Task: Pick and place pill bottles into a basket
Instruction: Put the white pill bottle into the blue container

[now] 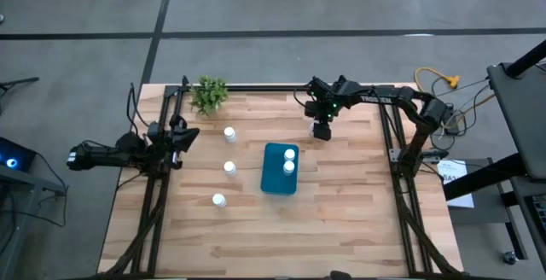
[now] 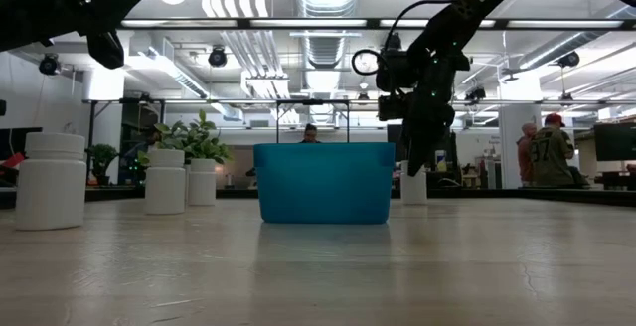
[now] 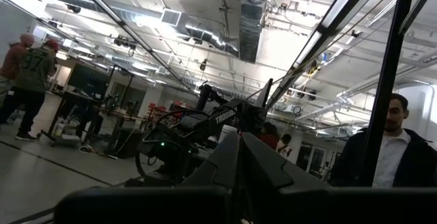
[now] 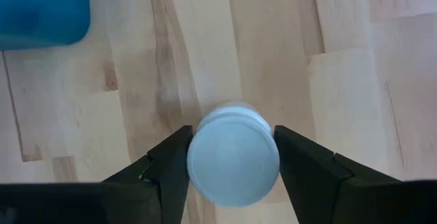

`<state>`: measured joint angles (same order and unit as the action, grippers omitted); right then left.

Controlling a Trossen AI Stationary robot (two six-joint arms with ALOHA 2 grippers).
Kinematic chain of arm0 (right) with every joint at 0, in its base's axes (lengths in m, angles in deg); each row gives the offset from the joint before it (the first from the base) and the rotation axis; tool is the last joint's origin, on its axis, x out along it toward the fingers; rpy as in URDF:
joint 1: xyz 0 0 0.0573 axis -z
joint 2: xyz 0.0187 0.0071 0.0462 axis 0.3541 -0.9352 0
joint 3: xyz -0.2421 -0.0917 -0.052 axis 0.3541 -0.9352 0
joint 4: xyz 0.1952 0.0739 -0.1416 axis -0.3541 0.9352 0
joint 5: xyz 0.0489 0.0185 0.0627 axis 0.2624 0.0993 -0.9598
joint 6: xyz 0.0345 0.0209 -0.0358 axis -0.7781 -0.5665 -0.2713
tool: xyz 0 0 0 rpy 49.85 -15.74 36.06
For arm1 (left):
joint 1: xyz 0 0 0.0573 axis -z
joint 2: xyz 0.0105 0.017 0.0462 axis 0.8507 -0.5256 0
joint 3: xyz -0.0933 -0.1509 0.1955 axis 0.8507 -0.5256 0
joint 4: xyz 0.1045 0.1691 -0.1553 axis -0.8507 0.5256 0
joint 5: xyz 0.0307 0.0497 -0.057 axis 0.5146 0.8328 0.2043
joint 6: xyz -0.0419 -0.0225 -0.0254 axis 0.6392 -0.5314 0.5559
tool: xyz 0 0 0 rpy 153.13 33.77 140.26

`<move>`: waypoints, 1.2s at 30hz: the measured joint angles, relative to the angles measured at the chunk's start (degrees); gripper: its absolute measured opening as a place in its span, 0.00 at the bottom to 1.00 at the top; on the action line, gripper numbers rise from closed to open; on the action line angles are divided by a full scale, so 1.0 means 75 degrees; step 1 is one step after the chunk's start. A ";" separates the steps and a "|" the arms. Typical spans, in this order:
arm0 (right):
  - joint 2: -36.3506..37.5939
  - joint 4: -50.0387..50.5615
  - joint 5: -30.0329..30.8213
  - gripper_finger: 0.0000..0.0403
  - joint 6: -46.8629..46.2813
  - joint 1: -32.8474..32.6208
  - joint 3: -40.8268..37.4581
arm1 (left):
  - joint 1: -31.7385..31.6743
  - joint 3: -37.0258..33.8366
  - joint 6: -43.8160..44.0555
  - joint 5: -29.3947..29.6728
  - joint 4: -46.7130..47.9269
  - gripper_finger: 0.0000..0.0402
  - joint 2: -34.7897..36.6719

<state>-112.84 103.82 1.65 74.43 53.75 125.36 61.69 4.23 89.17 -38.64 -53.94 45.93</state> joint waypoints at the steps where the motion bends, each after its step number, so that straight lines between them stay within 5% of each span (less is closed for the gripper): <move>1: -0.0017 -0.0027 -0.0020 0.45 -0.0030 0.0000 0.0006 | 0.0000 0.0000 0.0000 0.0000 0.0003 0.00 0.0000; 6: -0.0033 -0.0188 -0.0059 0.37 -0.0228 0.0009 0.0025 | 0.0000 0.0001 -0.0003 0.0001 0.0009 0.00 0.0000; 23: 0.0491 0.0249 -0.0108 0.37 -0.1065 -0.0101 0.0760 | -0.0001 0.0002 0.0000 0.0001 0.0020 0.00 -0.0041; 36: 0.1299 0.0442 -0.0140 0.37 -0.1922 -0.1494 0.1088 | -0.0003 0.0000 -0.0020 -0.0147 0.0033 0.00 -0.0050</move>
<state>-103.10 107.13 0.61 60.01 42.55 133.52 61.66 4.23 89.02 -39.75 -53.69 45.56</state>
